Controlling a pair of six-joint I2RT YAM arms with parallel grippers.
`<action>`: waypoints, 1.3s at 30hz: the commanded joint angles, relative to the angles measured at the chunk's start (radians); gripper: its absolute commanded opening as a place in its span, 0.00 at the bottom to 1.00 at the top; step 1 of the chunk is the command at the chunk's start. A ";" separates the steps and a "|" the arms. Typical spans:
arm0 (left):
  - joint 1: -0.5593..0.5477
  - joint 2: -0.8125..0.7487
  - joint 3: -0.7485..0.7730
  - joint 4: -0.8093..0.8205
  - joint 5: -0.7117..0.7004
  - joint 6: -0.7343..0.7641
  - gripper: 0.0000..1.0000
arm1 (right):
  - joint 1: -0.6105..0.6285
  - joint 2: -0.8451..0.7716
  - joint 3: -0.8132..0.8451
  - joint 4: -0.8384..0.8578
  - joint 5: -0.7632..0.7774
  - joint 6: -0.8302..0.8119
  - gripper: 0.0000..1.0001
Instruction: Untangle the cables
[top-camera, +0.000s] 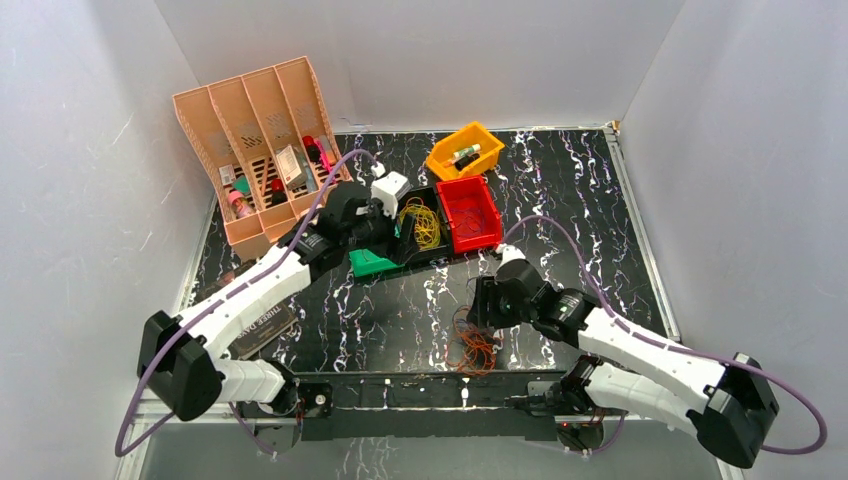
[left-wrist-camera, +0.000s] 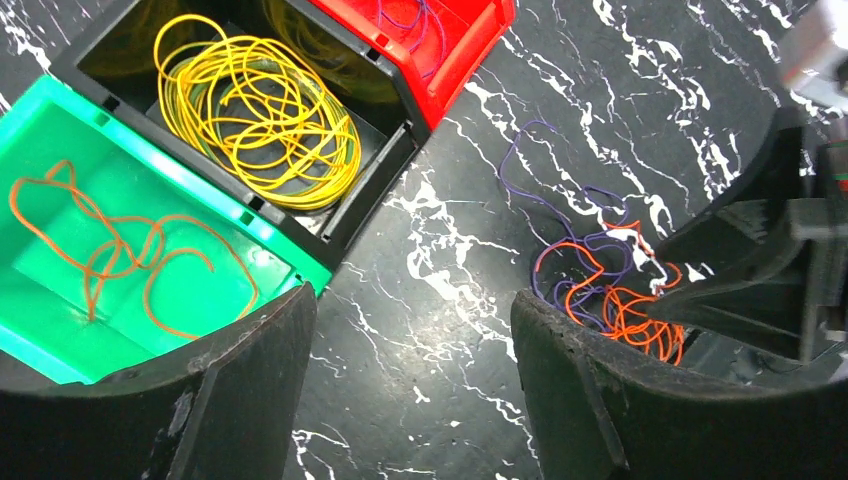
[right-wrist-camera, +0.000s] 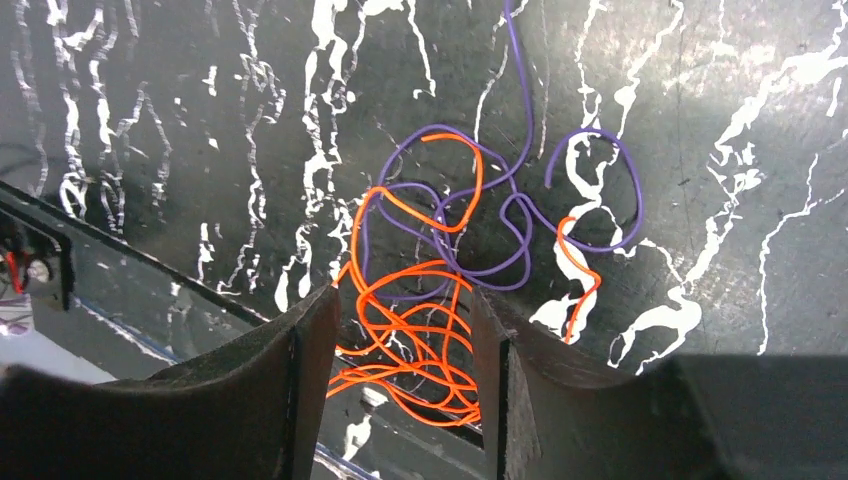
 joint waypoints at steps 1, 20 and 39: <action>0.006 -0.088 -0.061 0.061 0.013 -0.094 0.70 | 0.004 0.041 0.059 -0.012 0.008 0.024 0.58; 0.006 -0.110 -0.069 0.022 0.022 -0.088 0.71 | -0.104 0.439 0.258 0.085 0.102 -0.299 0.68; 0.006 -0.093 -0.073 0.023 0.044 -0.094 0.71 | -0.108 0.618 0.299 0.113 -0.010 -0.376 0.48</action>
